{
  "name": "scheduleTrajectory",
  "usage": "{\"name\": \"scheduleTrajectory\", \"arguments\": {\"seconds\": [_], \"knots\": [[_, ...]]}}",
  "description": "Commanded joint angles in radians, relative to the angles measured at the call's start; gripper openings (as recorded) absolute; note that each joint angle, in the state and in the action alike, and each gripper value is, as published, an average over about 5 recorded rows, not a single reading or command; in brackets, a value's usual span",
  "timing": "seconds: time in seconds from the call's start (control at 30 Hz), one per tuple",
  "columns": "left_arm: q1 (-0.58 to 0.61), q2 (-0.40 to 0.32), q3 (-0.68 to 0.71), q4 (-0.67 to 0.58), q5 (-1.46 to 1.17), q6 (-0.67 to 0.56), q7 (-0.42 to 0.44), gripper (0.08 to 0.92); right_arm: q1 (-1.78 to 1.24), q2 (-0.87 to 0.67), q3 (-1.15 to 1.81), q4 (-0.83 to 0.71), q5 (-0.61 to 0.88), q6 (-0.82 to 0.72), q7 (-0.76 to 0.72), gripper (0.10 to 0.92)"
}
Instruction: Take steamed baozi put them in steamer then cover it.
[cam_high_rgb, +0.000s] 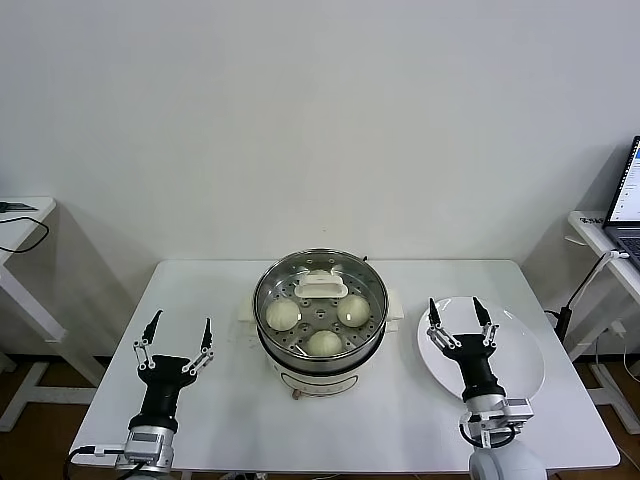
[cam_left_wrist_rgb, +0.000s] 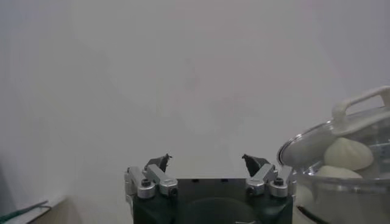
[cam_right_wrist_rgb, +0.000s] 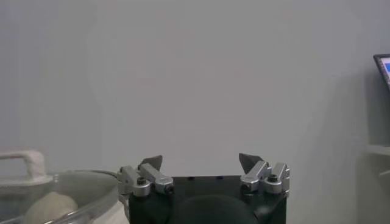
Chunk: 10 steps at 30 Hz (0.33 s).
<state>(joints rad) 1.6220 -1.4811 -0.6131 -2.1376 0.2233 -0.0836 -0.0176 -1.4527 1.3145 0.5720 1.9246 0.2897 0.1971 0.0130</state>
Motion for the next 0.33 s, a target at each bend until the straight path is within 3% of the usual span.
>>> {"name": "scheduleTrajectory", "arguments": {"seconds": [0.03, 0.33], "knots": [[0.007, -0.007, -0.013, 0.007, -0.026, -0.016, 0.003, 0.823, -0.001, 0.001, -0.004, 0.004, -0.017, -0.009, 0.004, 0.823], [0.003, -0.005, -0.016, 0.002, -0.026, -0.012, 0.005, 0.823, -0.004, 0.002, -0.003, 0.005, -0.029, -0.011, 0.008, 0.823]]}}
